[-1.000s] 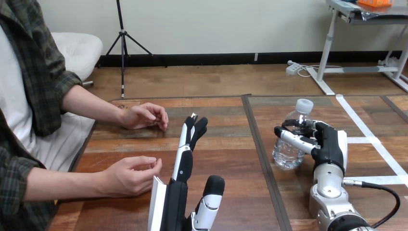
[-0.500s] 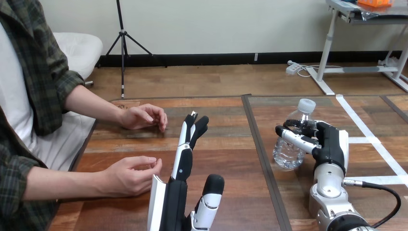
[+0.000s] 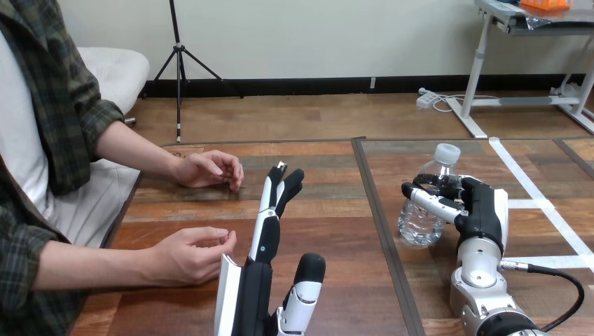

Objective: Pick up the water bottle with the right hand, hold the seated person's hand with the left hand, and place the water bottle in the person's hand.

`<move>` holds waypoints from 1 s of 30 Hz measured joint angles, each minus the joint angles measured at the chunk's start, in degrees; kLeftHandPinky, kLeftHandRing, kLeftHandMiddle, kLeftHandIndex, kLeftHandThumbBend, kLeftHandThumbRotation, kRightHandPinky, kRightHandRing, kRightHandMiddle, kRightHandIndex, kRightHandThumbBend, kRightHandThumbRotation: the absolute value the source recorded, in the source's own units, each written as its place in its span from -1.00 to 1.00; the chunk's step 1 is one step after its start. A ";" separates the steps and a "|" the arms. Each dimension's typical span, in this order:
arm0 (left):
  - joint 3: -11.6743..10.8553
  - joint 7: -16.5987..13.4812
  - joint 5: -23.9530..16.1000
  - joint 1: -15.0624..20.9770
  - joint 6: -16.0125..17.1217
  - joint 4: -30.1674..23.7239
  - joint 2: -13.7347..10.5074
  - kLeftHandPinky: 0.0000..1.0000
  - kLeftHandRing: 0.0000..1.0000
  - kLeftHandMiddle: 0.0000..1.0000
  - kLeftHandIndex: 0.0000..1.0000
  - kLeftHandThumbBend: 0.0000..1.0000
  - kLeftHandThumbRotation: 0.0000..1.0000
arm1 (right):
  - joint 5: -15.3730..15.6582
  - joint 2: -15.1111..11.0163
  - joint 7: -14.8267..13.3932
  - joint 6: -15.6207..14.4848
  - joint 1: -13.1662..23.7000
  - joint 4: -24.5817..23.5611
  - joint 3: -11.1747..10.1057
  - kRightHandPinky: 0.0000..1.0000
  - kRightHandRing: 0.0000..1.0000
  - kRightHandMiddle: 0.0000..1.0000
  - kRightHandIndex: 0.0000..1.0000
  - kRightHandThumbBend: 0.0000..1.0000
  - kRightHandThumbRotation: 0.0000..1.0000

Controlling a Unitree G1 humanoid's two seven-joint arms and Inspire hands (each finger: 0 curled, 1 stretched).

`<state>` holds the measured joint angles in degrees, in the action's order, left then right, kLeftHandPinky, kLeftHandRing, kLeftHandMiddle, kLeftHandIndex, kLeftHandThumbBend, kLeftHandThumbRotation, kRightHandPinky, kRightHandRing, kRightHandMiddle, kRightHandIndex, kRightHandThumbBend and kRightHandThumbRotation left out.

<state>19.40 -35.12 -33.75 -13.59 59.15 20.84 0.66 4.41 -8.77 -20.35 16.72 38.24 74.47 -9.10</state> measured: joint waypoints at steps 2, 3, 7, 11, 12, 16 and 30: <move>0.00 0.06 0.10 0.00 0.00 0.00 0.00 0.86 0.83 0.85 0.97 0.04 0.99 | 0.00 0.00 0.03 0.03 0.00 0.00 -0.02 0.06 0.12 0.18 0.16 0.43 -1.00; 0.00 0.08 0.12 -0.01 -0.01 0.00 0.00 0.86 0.83 0.85 0.97 0.04 0.99 | -0.01 0.00 0.04 0.05 0.00 0.00 -0.02 0.06 0.12 0.18 0.16 0.43 -1.00; 0.00 0.10 0.11 -0.01 -0.04 -0.02 0.00 0.87 0.82 0.85 0.97 0.03 0.99 | -0.01 0.00 0.04 0.12 0.00 0.00 -0.05 0.05 0.12 0.18 0.15 0.43 -1.00; -0.01 0.07 0.00 -0.01 -0.04 -0.02 0.00 0.87 0.82 0.85 0.97 0.02 1.00 | -0.07 0.00 0.14 0.36 -0.01 0.00 -0.22 0.03 0.10 0.16 0.14 0.44 -1.00; -0.01 0.06 -0.05 -0.01 -0.04 -0.02 -0.01 0.87 0.83 0.85 0.97 0.02 1.00 | -0.16 0.00 0.24 0.52 -0.01 0.01 -0.31 0.03 0.10 0.16 0.14 0.43 -1.00; -0.03 0.04 -0.21 -0.01 -0.05 -0.02 -0.02 0.87 0.83 0.86 0.97 0.02 1.00 | -0.43 0.00 0.69 1.37 -0.05 0.02 -0.64 0.01 0.08 0.15 0.13 0.43 -1.00; -0.77 0.28 -0.26 -0.20 -2.16 -1.89 -0.44 0.81 0.88 0.91 0.92 0.14 0.54 | -1.26 -0.01 1.25 5.69 -0.76 0.01 -0.85 -0.03 0.05 0.11 0.12 0.44 -1.00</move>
<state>18.63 -34.84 -34.00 -13.79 56.99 18.95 0.23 3.15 -8.78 -19.10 22.41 37.48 74.48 -9.95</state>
